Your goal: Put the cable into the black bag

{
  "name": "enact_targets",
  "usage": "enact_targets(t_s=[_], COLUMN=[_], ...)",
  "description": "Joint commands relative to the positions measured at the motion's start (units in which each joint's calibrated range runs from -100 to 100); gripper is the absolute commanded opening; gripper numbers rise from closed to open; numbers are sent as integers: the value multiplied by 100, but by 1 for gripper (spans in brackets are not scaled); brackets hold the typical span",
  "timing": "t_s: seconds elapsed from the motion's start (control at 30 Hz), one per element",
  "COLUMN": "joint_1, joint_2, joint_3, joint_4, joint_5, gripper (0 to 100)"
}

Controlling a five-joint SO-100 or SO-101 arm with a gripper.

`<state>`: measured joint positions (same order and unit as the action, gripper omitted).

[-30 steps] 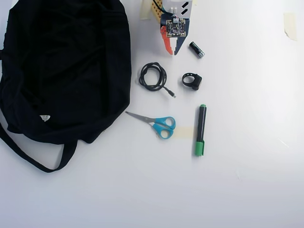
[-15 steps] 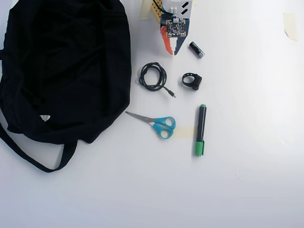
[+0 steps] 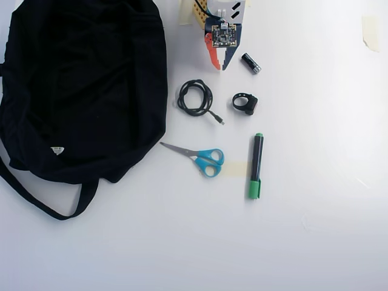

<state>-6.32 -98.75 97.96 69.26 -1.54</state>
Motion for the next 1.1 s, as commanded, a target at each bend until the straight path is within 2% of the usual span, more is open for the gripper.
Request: enact_targets(t_s=[0.0, 0.37, 0.6, 1.07], joint_1=[-26, -19, -26, -415], joint_2=[-83, -75, 232, 2739], joint_3=[133, 70, -326, -1772], joint_4=[60, -268, -1413, -4592], joint_5=[-14, 18, -19, -24], gripper=[2, 2, 2, 2])
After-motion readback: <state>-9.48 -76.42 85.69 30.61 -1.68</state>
